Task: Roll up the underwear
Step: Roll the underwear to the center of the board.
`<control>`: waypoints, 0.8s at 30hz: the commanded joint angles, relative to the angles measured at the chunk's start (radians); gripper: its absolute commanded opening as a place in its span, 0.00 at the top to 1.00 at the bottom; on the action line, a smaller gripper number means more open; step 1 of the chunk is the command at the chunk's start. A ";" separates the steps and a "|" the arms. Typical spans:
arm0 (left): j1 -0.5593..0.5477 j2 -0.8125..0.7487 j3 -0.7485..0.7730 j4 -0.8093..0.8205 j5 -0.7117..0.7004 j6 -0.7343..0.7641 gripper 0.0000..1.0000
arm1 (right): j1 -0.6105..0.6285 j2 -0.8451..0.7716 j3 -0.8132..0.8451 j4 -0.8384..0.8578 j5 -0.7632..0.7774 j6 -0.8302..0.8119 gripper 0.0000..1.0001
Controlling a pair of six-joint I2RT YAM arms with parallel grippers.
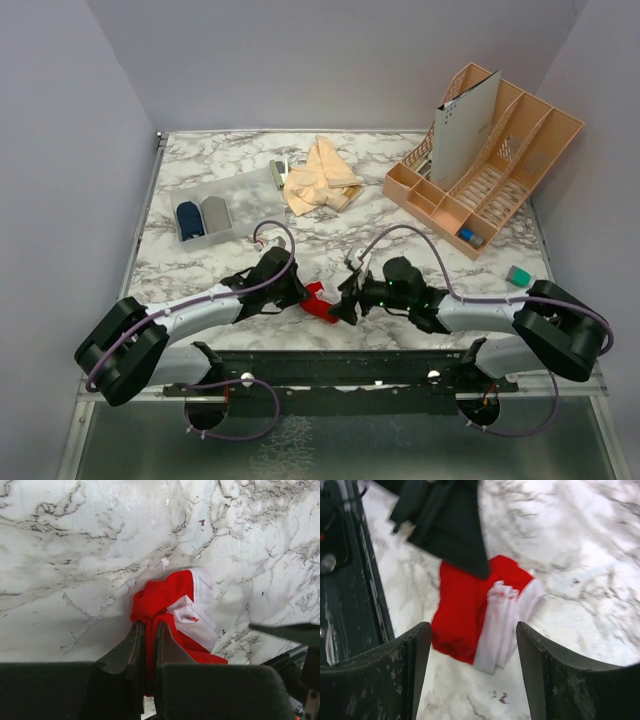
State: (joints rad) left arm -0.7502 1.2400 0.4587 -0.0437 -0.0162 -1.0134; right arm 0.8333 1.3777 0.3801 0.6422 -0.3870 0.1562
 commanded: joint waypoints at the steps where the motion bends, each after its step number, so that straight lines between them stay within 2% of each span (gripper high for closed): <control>1: -0.003 0.021 0.023 -0.177 -0.013 -0.016 1.00 | 0.202 -0.039 0.028 -0.192 0.294 -0.336 0.30; 5: -0.003 0.033 0.038 -0.194 -0.010 -0.021 1.00 | 0.338 0.008 0.082 -0.167 0.444 -0.411 0.30; 12: -0.005 0.035 0.045 -0.202 -0.001 -0.014 1.00 | 0.412 0.179 0.172 -0.153 0.555 -0.443 0.31; 15: -0.005 0.027 0.041 -0.203 -0.003 -0.014 1.00 | 0.415 0.219 0.187 -0.163 0.560 -0.447 0.46; 18: -0.005 0.012 0.038 -0.219 -0.021 -0.008 1.00 | 0.415 0.201 0.177 -0.182 0.517 -0.396 0.78; 19: -0.005 0.001 0.037 -0.223 -0.028 -0.004 1.00 | 0.415 0.189 0.164 -0.172 0.501 -0.360 0.85; 22: -0.001 -0.031 0.028 -0.231 -0.050 -0.009 1.00 | 0.411 0.177 0.125 -0.134 0.418 -0.254 0.95; 24: 0.006 -0.061 0.014 -0.220 -0.056 -0.020 0.87 | 0.397 0.204 0.114 -0.121 0.368 -0.148 1.00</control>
State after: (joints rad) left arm -0.7509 1.2270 0.5079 -0.1890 -0.0162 -1.0355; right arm 1.2415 1.5688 0.5346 0.5217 0.0929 -0.1814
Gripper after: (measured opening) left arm 0.091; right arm 0.163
